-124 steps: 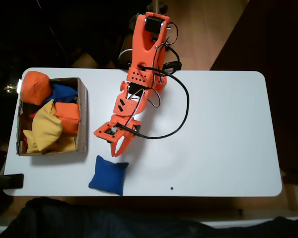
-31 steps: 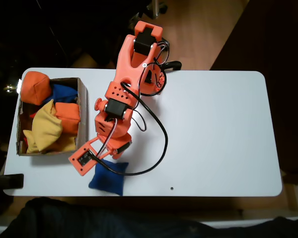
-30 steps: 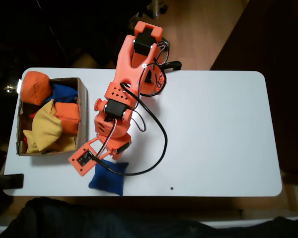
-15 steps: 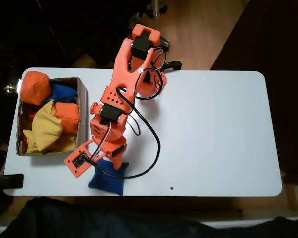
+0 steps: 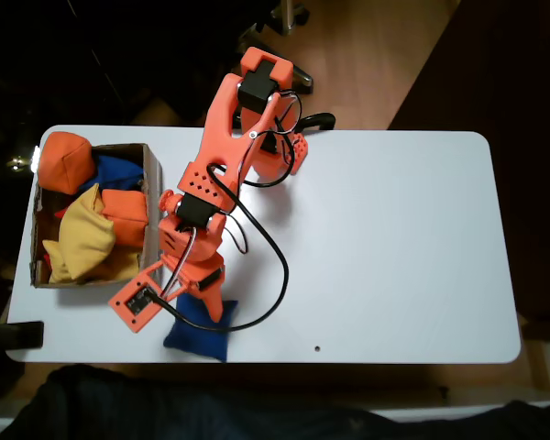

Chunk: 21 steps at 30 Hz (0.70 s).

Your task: Grasp a bag and put it in the box.

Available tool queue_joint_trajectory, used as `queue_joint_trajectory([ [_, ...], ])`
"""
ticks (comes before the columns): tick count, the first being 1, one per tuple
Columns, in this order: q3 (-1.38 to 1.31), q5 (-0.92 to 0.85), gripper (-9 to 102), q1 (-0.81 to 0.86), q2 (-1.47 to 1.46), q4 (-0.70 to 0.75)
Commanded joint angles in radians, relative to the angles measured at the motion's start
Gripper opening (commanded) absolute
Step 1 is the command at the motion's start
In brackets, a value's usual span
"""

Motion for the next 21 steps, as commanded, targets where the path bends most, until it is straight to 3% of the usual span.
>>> queue_joint_trajectory([
  [1,-0.025,-0.063,54,0.023,0.000,-0.026],
  [21,-0.029,-0.287,54,0.048,-0.107,-0.178],
])
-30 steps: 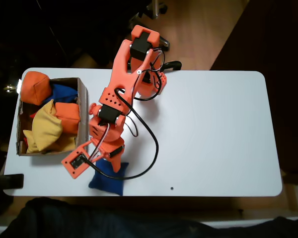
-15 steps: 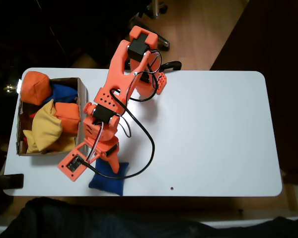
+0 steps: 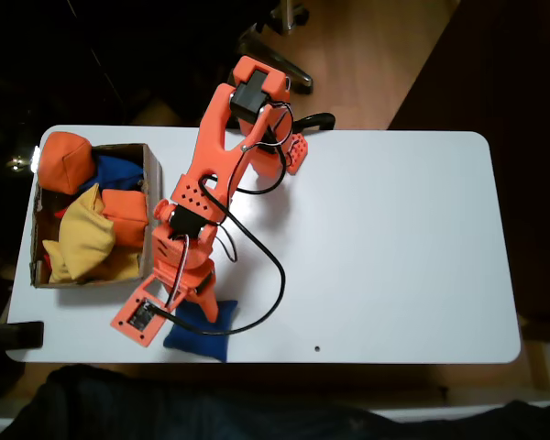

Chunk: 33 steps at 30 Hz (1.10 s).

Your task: Grasp a bag and put it in the box.

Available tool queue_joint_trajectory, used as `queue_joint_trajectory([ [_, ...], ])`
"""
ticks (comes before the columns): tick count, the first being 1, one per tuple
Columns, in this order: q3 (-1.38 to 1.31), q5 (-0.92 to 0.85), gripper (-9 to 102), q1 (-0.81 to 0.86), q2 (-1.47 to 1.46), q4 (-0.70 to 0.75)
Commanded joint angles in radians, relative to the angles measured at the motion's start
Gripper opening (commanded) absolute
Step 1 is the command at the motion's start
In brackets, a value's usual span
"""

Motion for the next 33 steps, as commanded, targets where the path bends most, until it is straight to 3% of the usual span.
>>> queue_joint_trajectory([
  [1,-0.031,-0.017,54,0.011,0.000,-0.023],
  [28,-0.038,-0.097,54,0.018,-0.044,-0.115],
  [33,-0.040,-0.097,62,0.018,-0.046,-0.124],
])
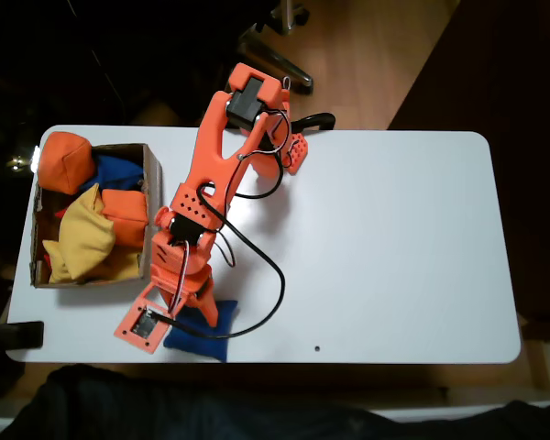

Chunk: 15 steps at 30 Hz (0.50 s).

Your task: Grasp a bag and put it in the box.

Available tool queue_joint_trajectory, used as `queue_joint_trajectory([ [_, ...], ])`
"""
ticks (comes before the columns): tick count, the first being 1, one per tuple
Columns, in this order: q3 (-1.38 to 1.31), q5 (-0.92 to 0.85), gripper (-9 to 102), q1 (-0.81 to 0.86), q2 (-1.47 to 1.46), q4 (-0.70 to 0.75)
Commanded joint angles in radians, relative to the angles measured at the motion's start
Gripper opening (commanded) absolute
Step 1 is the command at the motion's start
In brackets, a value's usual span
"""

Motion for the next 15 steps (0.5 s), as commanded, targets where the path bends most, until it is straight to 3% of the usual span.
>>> queue_joint_trajectory([
  [1,-0.041,0.000,62,0.014,0.018,-0.014],
  [6,-0.075,0.029,62,0.014,0.012,0.029],
  [15,-0.259,0.061,62,-0.008,-0.029,0.298],
])
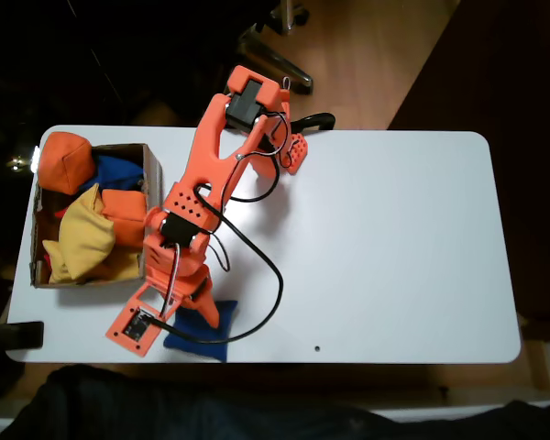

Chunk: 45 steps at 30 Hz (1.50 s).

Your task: Grasp a bag and put it in the box.

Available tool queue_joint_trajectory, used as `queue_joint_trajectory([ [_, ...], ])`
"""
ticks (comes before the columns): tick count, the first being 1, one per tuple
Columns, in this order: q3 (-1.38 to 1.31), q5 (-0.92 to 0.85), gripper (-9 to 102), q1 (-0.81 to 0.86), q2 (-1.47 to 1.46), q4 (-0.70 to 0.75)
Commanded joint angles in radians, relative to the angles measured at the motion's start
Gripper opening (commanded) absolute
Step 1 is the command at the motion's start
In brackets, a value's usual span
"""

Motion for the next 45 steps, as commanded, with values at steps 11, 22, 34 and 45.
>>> queue_joint_trajectory([
  [11,-0.161,-0.008,62,-0.012,-0.072,0.112],
  [22,-0.272,-0.014,62,-0.006,-0.176,0.144],
  [34,-0.439,-0.003,62,-0.017,-0.258,0.278],
  [45,-0.569,0.002,62,-0.021,-0.344,0.379],
])
